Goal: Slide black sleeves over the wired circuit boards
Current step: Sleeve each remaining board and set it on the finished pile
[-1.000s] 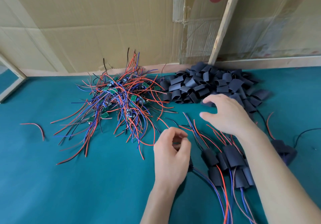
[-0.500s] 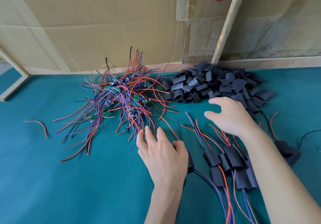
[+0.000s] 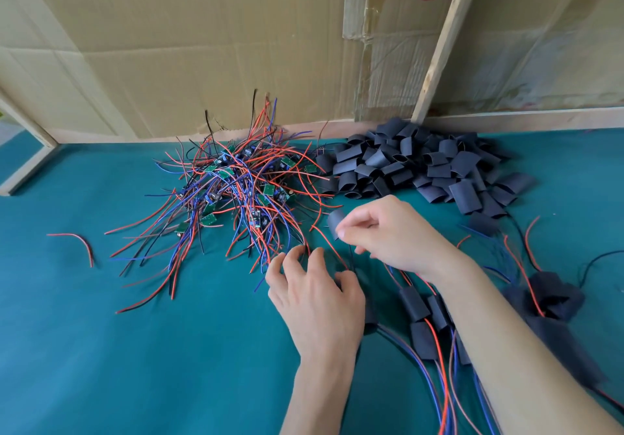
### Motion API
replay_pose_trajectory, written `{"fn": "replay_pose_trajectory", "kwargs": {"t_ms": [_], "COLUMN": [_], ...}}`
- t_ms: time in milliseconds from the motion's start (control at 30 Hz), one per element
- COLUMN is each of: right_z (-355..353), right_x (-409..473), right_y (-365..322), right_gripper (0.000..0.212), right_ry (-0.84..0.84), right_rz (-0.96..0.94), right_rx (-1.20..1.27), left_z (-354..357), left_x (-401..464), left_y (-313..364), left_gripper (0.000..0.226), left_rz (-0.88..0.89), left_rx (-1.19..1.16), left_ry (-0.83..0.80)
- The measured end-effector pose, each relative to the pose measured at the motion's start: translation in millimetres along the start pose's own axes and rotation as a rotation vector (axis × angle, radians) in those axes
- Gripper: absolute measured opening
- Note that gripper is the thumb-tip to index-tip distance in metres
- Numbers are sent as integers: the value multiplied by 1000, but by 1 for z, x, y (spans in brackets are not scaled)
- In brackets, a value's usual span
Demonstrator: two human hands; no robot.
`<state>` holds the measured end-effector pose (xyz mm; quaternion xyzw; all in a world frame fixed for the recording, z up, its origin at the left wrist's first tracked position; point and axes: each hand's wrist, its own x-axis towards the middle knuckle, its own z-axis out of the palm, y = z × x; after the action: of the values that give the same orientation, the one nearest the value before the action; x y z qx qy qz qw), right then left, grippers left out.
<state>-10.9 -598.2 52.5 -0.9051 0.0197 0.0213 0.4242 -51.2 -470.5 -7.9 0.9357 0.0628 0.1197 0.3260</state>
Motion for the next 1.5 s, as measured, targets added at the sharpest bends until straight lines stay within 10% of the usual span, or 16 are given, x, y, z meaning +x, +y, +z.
{"fn": "replay_pose_trajectory", "kwargs": {"t_ms": [600, 867, 1300, 1500], "right_z": [40, 36, -11, -12], "right_x": [-1, -1, -7, -14], "right_y": [-16, -20, -23, -16], "right_gripper": [31, 23, 15, 17], "right_ry": [-99, 185, 49, -268], "right_rz": [120, 119, -42, -144], "right_rx": [623, 862, 1250, 796], "left_z": [-11, -13, -5, -21], "left_x": [4, 0, 7, 19], "left_y": [1, 1, -5, -7], "left_gripper": [34, 29, 26, 31], "left_rz": [196, 285, -94, -318], "left_rx": [-524, -711, -847, -1436], "left_ry": [174, 259, 132, -122]}}
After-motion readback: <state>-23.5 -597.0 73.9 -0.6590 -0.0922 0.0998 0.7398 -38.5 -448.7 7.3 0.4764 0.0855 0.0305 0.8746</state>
